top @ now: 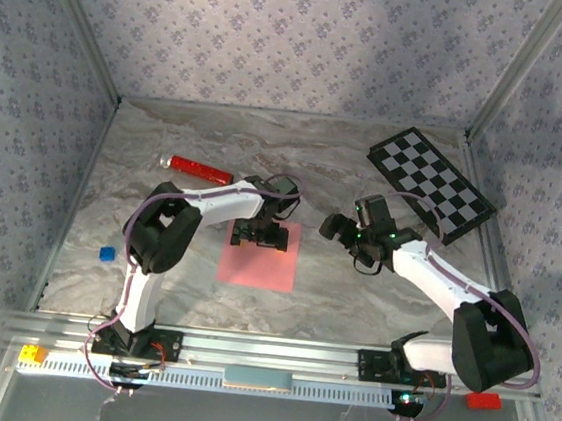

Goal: Fold a paper plane with a square sheet of paper (pick it up from the middle)
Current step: First fold the square sheet of paper in half at the center of the table.

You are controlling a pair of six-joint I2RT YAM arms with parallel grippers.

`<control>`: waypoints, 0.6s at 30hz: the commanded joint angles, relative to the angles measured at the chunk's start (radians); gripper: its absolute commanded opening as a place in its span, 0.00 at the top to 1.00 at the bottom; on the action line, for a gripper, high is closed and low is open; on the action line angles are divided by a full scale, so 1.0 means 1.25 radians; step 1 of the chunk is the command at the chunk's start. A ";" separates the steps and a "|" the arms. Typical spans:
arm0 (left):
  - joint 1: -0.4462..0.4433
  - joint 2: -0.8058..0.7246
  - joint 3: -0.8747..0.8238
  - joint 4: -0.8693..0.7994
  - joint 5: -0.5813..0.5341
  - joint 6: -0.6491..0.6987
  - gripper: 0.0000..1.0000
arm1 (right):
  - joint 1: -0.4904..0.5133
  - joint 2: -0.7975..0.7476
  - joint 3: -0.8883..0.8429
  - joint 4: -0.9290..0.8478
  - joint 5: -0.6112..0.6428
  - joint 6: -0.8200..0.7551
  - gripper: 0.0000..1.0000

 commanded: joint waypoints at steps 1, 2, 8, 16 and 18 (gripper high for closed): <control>-0.006 0.044 -0.029 -0.015 0.003 -0.012 0.07 | 0.012 -0.006 0.027 -0.028 0.023 0.006 0.00; -0.005 0.044 -0.032 -0.013 0.005 -0.012 0.08 | 0.013 -0.007 0.027 -0.029 0.025 0.006 0.00; -0.002 0.041 -0.049 0.011 0.028 -0.018 0.08 | 0.015 -0.007 0.033 -0.039 0.029 0.001 0.00; 0.007 0.038 -0.056 0.021 0.037 -0.012 0.08 | 0.019 -0.006 0.041 -0.040 0.035 0.005 0.00; 0.008 0.039 -0.053 0.022 0.043 -0.011 0.08 | 0.019 -0.005 0.040 -0.036 0.037 0.009 0.00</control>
